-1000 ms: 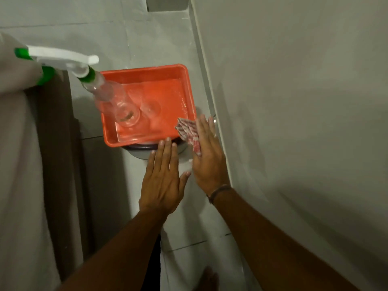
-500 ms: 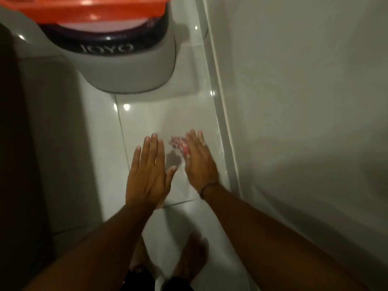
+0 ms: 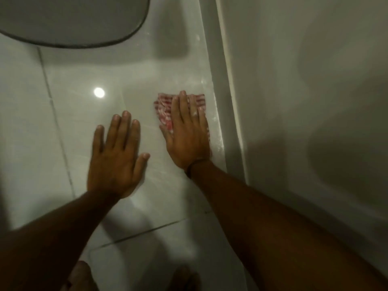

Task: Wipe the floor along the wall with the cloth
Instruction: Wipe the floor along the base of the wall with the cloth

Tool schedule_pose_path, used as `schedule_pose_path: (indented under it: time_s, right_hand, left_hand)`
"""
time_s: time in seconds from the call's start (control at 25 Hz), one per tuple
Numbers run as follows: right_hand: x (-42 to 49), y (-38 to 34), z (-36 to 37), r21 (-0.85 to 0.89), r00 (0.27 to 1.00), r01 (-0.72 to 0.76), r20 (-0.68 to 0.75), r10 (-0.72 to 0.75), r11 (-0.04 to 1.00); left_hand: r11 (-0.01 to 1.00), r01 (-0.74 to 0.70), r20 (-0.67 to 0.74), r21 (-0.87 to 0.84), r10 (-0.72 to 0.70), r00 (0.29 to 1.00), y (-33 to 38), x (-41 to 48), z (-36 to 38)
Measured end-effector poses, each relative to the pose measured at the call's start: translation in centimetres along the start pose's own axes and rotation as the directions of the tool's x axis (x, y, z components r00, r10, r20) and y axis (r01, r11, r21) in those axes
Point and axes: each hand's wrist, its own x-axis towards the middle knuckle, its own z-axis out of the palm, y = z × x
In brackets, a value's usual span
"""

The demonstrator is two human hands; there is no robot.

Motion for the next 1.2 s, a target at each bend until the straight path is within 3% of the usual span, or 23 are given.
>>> schedule_pose_path:
  time_s: [0.32, 1.0, 1.2]
  right_hand:
    - [11.9, 2.5, -3.9, -0.014, 0.997, -0.070, -0.037, 0.069, 0.997]
    - [-4.0, 3.5, -0.9, 0.160, 0.984, -0.174, 0.000, 0.176, 0.972]
    - [-10.6, 4.0, 0.8, 0.101, 0.980, -0.196, -0.003, 0.197, 0.975]
  left_hand:
    - [0.999, -0.040, -0.037, -0.001, 0.039, 0.999, -0.3, -0.3, -0.2]
    - [0.999, -0.052, -0.053, -0.008, 0.051, 0.997, -0.5, -0.2, 0.0]
    - [0.998, -0.056, -0.065, 0.008, 0.056, 0.996, -0.6, -0.3, 0.1]
